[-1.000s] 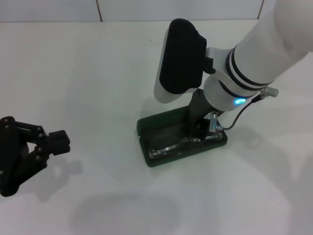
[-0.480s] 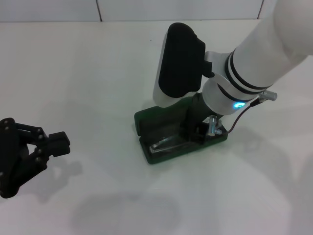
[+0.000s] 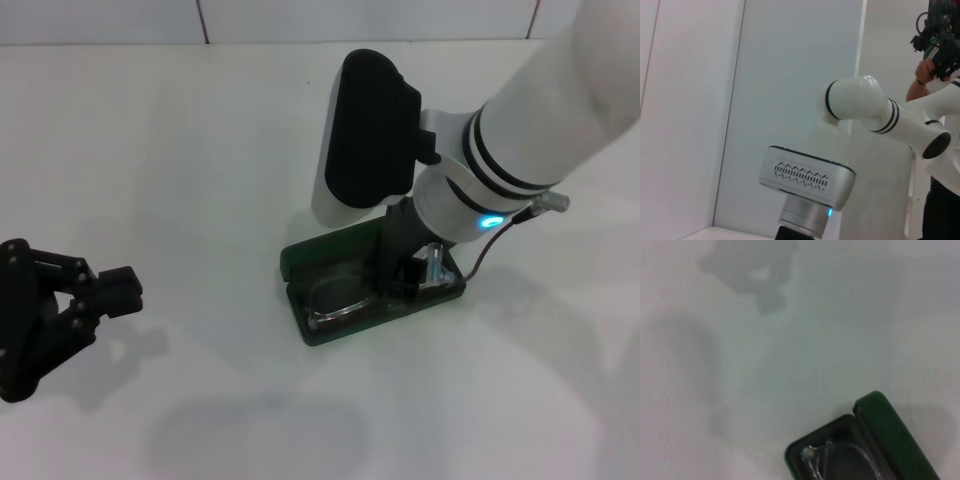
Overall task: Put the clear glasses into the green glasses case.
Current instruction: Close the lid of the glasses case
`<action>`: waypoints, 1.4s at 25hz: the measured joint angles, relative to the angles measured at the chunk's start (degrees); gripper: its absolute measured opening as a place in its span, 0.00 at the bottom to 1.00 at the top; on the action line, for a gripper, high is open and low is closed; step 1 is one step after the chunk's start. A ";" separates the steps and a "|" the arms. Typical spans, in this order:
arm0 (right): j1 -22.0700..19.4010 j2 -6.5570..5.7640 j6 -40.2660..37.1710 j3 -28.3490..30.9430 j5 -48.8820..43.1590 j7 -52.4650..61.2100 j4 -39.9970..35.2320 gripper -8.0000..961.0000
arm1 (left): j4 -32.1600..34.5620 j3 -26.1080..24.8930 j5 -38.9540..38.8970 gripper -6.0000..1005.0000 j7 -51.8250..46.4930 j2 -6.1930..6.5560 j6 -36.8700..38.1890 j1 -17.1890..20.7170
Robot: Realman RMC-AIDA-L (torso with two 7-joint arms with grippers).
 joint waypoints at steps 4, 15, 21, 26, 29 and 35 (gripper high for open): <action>-2.10 0.00 -0.43 0.28 -0.03 -0.17 -3.22 0.18 | -0.01 -0.13 0.00 0.11 -0.17 0.00 0.00 -0.13; -17.03 -0.32 -3.83 12.49 -0.36 -5.28 -19.12 0.18 | -0.01 -1.40 -0.42 0.11 -1.58 -0.23 -0.15 -0.62; -27.51 -0.36 -3.67 26.87 3.88 -9.99 -26.68 0.18 | 0.00 -2.35 -0.33 0.11 -2.92 -0.71 -0.43 -1.38; -33.46 -0.35 -3.74 39.90 14.51 -18.31 -23.92 0.18 | -0.07 -4.31 0.61 0.12 -4.66 -2.27 -3.00 -3.11; -36.27 -0.36 -4.03 46.92 19.86 -23.75 -18.67 0.18 | -0.39 -4.44 2.47 0.12 -5.23 -3.73 -6.80 -6.59; -37.30 -0.51 -4.15 57.97 25.75 -33.36 -1.36 0.18 | -3.78 -4.27 4.82 0.12 -7.71 -5.65 -15.64 -15.65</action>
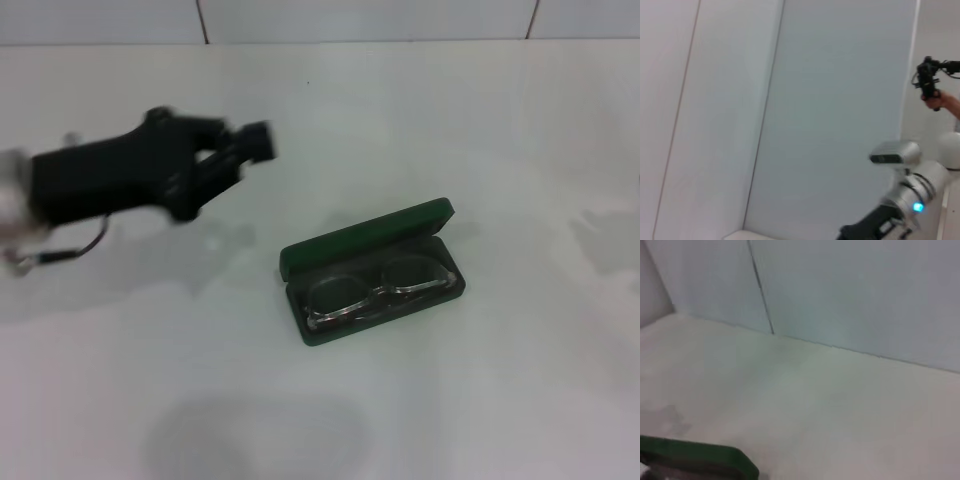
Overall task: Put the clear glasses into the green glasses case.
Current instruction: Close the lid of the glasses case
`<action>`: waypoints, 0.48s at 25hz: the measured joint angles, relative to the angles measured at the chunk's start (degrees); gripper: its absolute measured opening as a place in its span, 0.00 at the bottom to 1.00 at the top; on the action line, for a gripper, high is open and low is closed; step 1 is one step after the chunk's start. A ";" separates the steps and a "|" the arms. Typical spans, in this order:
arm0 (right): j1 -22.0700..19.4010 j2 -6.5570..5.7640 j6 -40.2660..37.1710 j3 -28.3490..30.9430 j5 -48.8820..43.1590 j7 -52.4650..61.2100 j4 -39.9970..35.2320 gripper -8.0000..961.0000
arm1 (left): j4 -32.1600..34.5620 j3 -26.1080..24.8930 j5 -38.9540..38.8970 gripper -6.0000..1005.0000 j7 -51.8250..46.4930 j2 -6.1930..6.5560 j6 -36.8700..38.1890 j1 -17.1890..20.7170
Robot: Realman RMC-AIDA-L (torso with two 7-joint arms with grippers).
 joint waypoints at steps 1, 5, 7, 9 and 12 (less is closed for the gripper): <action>-0.04 0.00 -0.35 1.36 1.14 -1.61 2.28 0.18 | -0.52 0.05 0.56 0.12 -0.90 -0.24 -1.76 -1.43; -0.19 -0.01 -2.54 5.58 6.35 -7.29 9.54 0.18 | -0.75 0.25 4.71 0.12 -4.14 -2.15 -8.34 -5.76; -0.30 -0.01 -4.30 7.68 8.15 -9.83 12.30 0.18 | -0.27 0.28 7.39 0.12 -6.20 -3.60 -12.04 -7.65; -0.33 -0.01 -5.72 9.32 8.76 -11.37 13.90 0.18 | -0.28 0.48 10.66 0.12 -8.46 -4.71 -16.20 -9.68; -0.35 0.03 -7.93 11.09 10.13 -14.55 16.13 0.18 | -1.59 2.93 12.86 0.14 -11.16 -5.13 -20.87 -11.68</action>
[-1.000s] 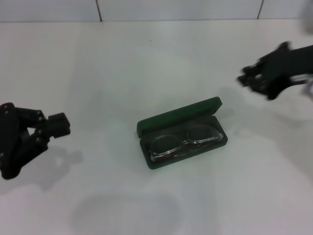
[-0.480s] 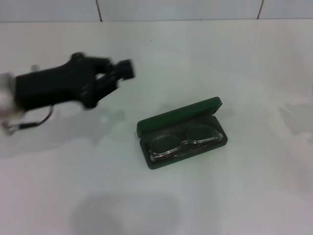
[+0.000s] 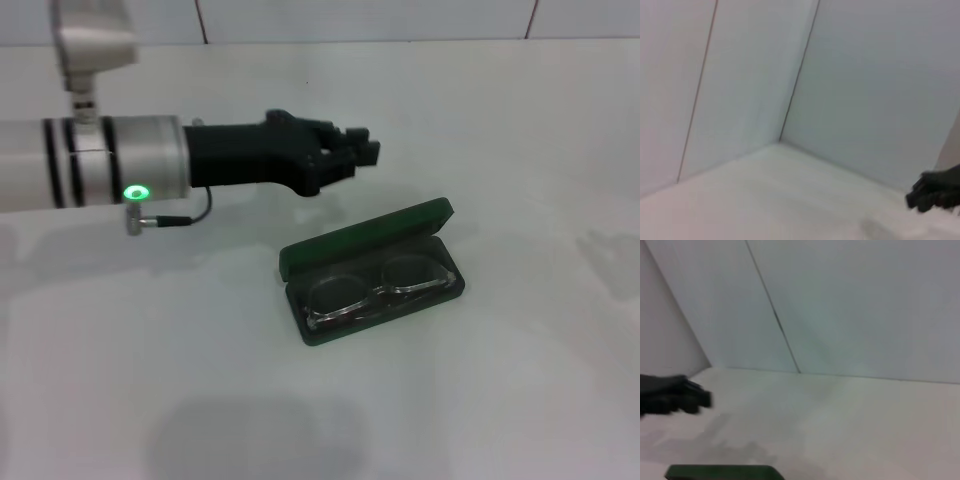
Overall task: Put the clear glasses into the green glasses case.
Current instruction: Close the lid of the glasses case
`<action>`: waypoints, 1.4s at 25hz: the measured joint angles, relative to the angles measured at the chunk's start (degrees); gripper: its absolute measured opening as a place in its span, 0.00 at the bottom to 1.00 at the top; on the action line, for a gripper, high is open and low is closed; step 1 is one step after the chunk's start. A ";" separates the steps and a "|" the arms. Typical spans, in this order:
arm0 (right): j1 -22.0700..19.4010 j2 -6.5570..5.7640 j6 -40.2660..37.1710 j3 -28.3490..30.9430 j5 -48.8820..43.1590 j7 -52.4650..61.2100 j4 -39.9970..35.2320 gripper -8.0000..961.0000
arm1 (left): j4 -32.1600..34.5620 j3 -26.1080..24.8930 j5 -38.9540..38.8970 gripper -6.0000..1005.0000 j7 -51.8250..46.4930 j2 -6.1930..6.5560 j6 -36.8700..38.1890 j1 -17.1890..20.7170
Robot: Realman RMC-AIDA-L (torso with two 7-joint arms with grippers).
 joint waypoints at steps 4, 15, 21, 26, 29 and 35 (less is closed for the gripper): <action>0.00 -0.03 -2.03 3.01 1.99 -4.26 3.21 0.18 | -1.06 2.46 -0.44 0.21 -1.22 -0.11 -2.71 -0.67; 0.79 -0.06 -2.90 5.05 2.96 -7.71 8.13 0.18 | -1.87 7.60 0.02 0.19 -4.37 0.09 -3.39 -0.86; 0.98 -0.07 -2.95 5.09 2.98 -8.38 9.70 0.18 | -2.76 7.91 0.18 0.18 -4.36 -0.06 -3.63 -0.85; 0.90 -0.12 -2.98 5.13 3.00 -8.80 10.87 0.18 | -4.08 8.07 0.23 0.18 -3.86 -0.08 -5.89 -0.97; 0.88 -0.18 -2.91 5.19 3.00 -8.90 11.72 0.18 | -4.71 8.88 0.24 0.18 -3.77 -0.10 -7.41 -1.00; 0.72 -0.23 -2.87 5.24 3.02 -9.26 11.89 0.18 | -4.99 9.91 0.21 0.18 -3.84 -0.12 -7.95 -1.06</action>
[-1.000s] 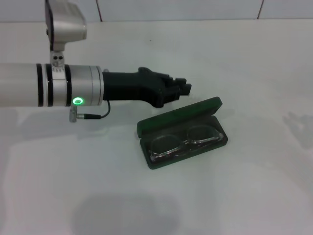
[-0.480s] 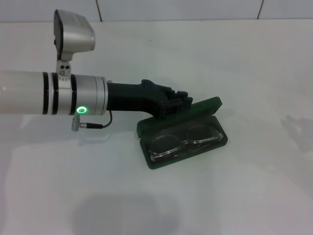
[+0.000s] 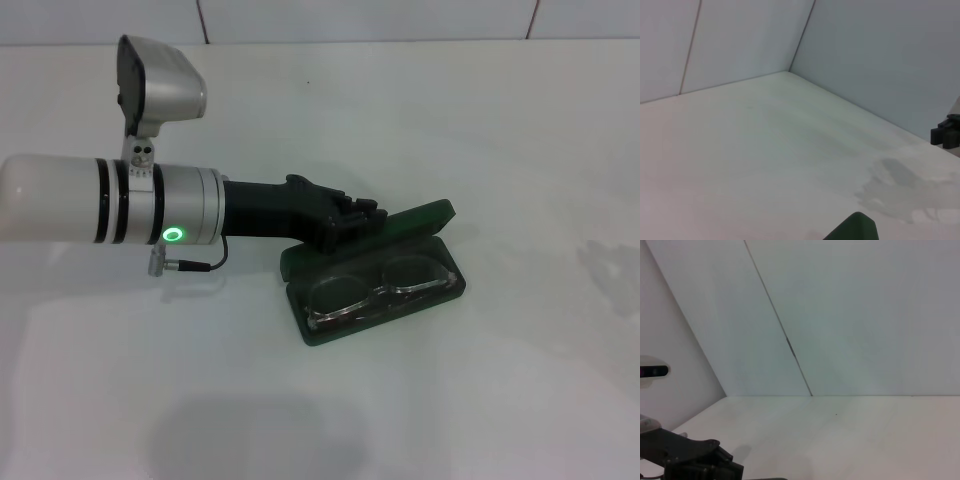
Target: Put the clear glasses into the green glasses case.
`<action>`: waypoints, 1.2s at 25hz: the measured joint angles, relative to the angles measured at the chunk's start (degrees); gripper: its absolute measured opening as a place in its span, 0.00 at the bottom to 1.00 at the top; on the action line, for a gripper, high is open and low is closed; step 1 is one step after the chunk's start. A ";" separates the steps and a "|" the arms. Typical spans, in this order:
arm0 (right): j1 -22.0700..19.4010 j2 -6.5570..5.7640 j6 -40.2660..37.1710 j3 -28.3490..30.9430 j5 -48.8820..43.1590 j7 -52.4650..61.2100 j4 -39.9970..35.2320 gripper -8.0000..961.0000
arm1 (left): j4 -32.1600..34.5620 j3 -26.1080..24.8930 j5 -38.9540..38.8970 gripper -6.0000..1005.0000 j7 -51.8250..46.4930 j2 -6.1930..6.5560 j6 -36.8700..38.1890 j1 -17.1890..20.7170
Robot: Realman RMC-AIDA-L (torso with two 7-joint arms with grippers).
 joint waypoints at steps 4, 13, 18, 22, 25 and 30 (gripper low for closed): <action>-0.03 0.00 0.13 0.05 0.00 -0.19 0.14 0.18 | -0.02 0.66 -0.03 0.18 -0.17 0.00 -0.01 -0.08; 0.28 0.00 0.30 0.56 0.00 -1.07 1.63 0.18 | -0.02 4.05 -0.68 0.18 0.95 -0.08 0.18 0.34; 0.52 -0.07 0.30 1.53 -0.02 -1.88 2.86 0.18 | 0.00 4.46 -0.71 0.18 2.11 -0.18 0.56 0.80; 0.56 -0.09 0.36 1.56 -0.03 -1.96 2.95 0.18 | 0.00 5.71 -0.67 0.18 2.98 -0.38 0.67 1.36; 0.58 -0.09 0.39 1.62 -0.03 -1.97 2.95 0.18 | -0.02 7.63 -0.63 0.19 3.01 -0.42 0.65 1.45; 0.65 -0.10 0.56 1.68 -0.06 -2.12 2.95 0.18 | 1.07 12.55 -3.50 0.19 3.19 -0.57 0.84 1.49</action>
